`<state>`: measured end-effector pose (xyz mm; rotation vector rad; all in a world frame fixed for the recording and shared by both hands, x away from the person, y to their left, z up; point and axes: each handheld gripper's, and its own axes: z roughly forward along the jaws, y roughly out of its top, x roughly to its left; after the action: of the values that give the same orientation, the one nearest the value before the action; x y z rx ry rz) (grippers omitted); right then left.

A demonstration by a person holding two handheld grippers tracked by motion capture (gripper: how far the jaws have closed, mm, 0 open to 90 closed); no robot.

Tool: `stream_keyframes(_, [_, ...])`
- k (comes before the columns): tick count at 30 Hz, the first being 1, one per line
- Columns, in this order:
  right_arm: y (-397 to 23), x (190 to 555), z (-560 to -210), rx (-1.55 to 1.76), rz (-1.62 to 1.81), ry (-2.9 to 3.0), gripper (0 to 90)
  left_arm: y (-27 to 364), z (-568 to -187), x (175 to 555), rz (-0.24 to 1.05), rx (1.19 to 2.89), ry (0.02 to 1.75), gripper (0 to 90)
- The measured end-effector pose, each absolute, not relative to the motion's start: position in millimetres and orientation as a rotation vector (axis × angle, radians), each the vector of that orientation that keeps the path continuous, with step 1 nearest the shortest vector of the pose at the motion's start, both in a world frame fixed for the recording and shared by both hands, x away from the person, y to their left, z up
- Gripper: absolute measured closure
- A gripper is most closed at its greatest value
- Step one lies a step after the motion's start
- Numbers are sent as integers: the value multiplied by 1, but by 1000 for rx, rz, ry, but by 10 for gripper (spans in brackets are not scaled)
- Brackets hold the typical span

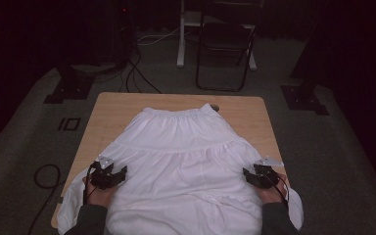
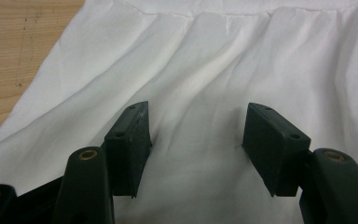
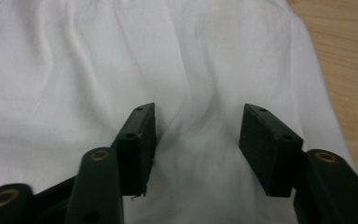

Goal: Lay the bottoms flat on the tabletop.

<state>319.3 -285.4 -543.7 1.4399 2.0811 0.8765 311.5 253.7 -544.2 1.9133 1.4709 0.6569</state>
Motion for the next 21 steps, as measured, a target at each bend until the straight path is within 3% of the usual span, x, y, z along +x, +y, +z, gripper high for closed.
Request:
stream_keyframes(8, [-300,289,-540,1474,833,2096,575,254,-544,291,633,1945,1426,415])
stream_keyframes(21, [-332,205,-534,1542,743,2122,616,239,-539,240,557,2047,1373,416])
